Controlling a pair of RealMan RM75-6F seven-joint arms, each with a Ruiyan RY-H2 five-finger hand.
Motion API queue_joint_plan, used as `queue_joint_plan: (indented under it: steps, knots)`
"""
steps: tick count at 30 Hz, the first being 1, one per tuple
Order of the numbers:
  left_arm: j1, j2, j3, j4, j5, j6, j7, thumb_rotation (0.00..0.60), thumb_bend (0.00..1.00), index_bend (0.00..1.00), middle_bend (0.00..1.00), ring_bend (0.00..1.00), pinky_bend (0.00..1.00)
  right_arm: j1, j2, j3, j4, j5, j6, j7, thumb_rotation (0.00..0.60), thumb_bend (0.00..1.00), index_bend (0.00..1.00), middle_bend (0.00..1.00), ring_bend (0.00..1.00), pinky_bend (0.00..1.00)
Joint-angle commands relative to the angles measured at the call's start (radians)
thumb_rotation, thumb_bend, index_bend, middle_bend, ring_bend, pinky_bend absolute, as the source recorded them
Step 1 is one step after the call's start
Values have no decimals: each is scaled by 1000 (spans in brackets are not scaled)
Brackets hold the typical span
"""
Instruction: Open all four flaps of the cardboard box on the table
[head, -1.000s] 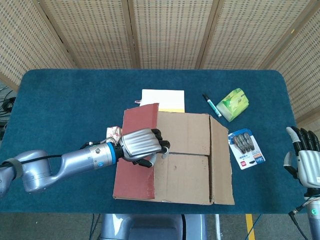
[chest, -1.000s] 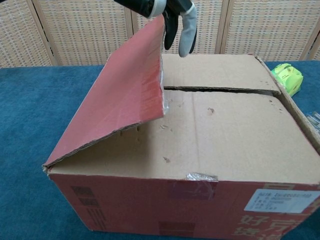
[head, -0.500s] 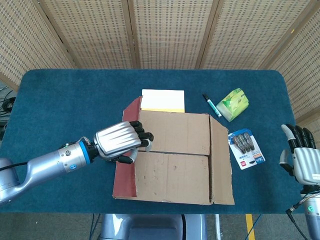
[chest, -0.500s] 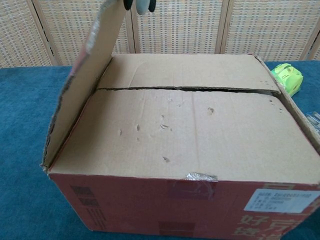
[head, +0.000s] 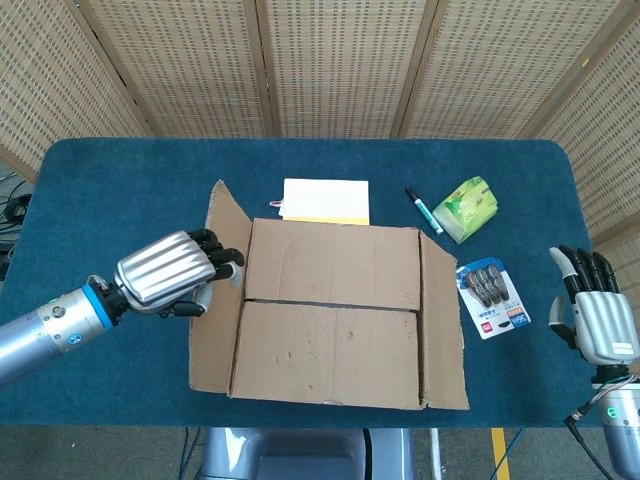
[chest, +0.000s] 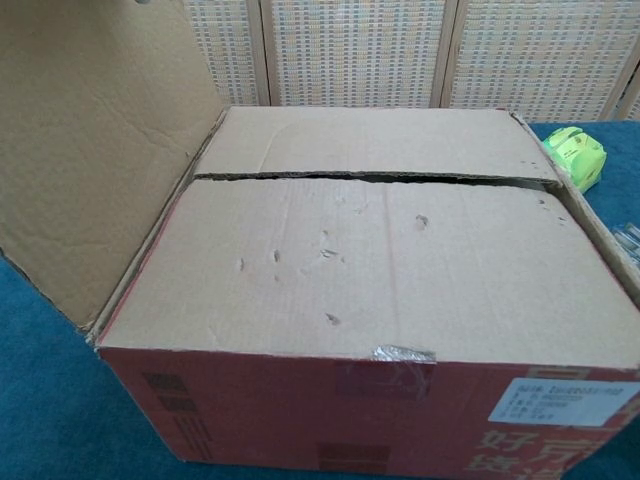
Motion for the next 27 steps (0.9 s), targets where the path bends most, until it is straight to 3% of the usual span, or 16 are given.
queue_joint_plan:
  steps: [1,11,17,20,22,27]
  knots:
    - [31,37,10,-5,15,17,-11,135,1000,391,289,351,270,3,0,1,-4,-2,0,-4,600,801,29,79,0,0]
    - [126,123,37,-13,30,-7,-24,136,1000,392,289,350,275,7,3,1,-14,-2,-5,-7,600,801,29,79,0,0]
    - [164,80,19,-3,-18,-10,56,139,1000,373,276,330,275,6,0,-3,-16,-5,-4,-9,600,801,29,79,0,0]
    - [177,34,2,6,-66,-14,139,142,999,296,195,227,265,4,-1,-5,-15,-6,-1,-10,600,802,29,79,0,0]
    - [177,8,-8,11,-96,-22,179,154,930,255,141,153,232,2,-1,-5,-15,-6,2,-9,600,802,29,79,0,0]
    - [182,-100,-46,34,-209,-6,347,164,568,163,16,7,69,-5,1,-7,-14,-6,12,-4,600,802,29,79,0,0]
